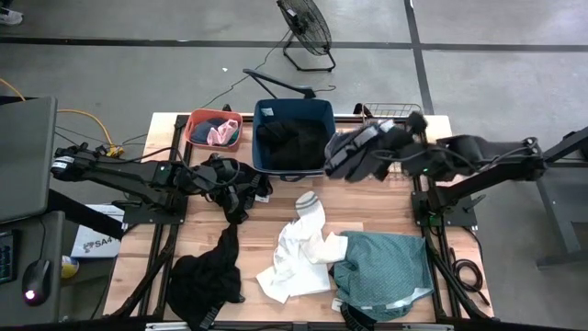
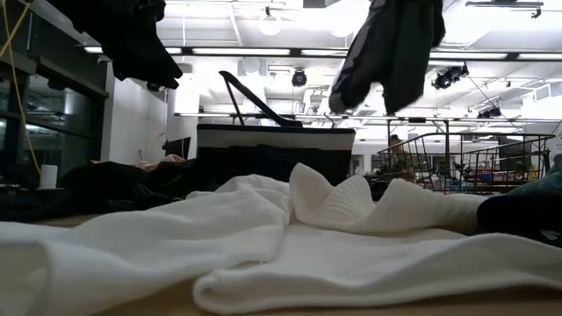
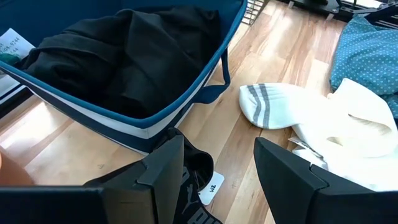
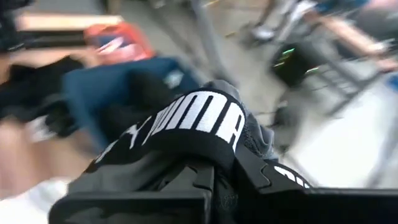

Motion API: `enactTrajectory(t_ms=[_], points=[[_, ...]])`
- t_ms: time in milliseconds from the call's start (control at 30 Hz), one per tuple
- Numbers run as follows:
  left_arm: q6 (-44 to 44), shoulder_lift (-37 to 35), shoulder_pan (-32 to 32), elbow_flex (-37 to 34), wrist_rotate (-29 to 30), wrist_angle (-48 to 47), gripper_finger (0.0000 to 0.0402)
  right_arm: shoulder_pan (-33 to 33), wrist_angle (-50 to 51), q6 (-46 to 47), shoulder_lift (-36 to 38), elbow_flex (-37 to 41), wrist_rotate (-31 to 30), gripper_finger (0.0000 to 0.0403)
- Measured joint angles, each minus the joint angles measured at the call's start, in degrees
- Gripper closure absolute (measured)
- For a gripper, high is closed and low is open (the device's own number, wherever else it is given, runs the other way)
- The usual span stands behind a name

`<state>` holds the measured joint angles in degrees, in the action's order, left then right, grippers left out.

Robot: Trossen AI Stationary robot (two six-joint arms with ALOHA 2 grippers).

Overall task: Pick & Place Cloths
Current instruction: Put the gray boxer into the wire basket

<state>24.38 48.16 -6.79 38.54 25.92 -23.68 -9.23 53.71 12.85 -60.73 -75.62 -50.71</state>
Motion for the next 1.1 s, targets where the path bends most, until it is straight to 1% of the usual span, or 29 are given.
enactTrajectory(t_ms=[167, 267, 333, 400, 467, 533, 667, 733, 833, 900, 1100], points=[[0.07, 0.00, 0.00, 0.02, 0.00, 0.00, 0.0211, 0.22, 0.03, -2.82, 1.23, -0.87, -15.90, 0.0390], [0.07, 0.00, 0.00, 0.02, 0.00, -0.02, 0.0211, 2.00, 0.29, -2.39, 1.51, -0.88, -23.64, 0.0390], [0.07, 0.00, 0.00, 0.02, 0.00, -0.02, 0.0211, 4.16, 0.82, -2.58, 1.51, -0.89, -26.36, 0.0390], [0.07, 0.00, 0.00, 0.02, 0.00, -0.02, 0.0211, 6.94, 2.21, -2.46, 1.49, -0.89, -26.98, 0.0390], [0.11, 0.00, 0.00, 0.02, 0.00, -0.02, 0.0211, 10.53, 4.49, -0.75, 1.49, -0.89, -25.74, 0.0390], [0.14, 0.00, 0.00, 0.02, -0.29, -0.02, 0.0211, 15.03, 8.04, 3.08, 1.49, -0.89, -23.53, 0.0390], [0.16, 0.00, 0.00, 0.02, -0.92, -0.02, 0.0211, 24.50, 17.06, 11.59, 1.36, -0.89, -16.31, 0.0390], [0.16, 0.00, 0.00, 0.02, -0.92, 0.00, 0.0211, 28.70, 20.14, 13.74, 1.03, -0.78, -12.42, 0.0390], [0.16, 0.00, 0.00, 0.02, -0.92, 0.00, 0.0211, 33.19, 21.18, 13.77, 0.77, 0.33, -7.61, 0.0390], [0.16, 0.00, 0.00, 0.02, -0.92, 0.01, 0.0211, 35.26, 20.66, 11.82, 0.47, 1.48, -4.18, 0.0390], [0.30, 0.00, 0.01, 0.02, -0.91, 0.02, 0.0211, 39.53, 19.77, 7.22, -1.88, 6.69, 5.54, 0.0390]])
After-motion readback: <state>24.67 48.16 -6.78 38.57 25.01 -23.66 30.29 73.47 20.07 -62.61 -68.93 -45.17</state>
